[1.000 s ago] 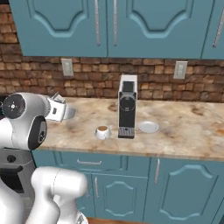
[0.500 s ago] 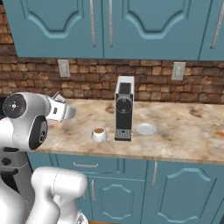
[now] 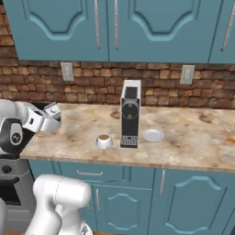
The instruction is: Take a sugar cube from the saucer and place it inside the coffee. Then, grab milk from the fridge and place it next to the coffee on the counter to sweeten the coffee.
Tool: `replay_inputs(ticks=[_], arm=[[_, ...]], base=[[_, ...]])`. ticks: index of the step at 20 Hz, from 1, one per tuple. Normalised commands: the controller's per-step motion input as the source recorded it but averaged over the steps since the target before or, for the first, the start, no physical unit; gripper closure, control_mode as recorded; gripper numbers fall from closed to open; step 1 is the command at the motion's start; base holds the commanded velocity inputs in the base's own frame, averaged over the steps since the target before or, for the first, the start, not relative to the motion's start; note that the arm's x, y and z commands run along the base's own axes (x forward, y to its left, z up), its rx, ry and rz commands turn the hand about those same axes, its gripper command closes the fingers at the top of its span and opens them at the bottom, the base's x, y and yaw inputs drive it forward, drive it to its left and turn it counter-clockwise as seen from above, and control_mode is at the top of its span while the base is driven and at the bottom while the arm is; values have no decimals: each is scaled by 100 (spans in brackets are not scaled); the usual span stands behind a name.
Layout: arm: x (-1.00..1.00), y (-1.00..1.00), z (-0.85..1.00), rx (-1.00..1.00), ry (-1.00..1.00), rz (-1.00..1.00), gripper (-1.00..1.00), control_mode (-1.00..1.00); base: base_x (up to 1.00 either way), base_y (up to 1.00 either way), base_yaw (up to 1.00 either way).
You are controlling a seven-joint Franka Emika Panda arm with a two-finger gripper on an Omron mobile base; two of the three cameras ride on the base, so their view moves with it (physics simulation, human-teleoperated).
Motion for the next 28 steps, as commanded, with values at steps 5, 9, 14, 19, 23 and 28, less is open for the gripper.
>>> replay_inputs(ticks=[5,9,14,19,23,28], arm=[[25,53,-44,0,20,-66,100,-100],[33,9,-24,0,32,-62,100,-100],[19,-14,0,2,18,-12,100,-100],[24,-16,-18,0,0,0,100,-100],[45,-38,-49,0,12,1,100,-100],[49,-14,-37,0,17,0,100,-100]], base=[[0,0,0],[0,0,0],[0,0,0],[0,0,0],[0,0,0],[0,0,0]])
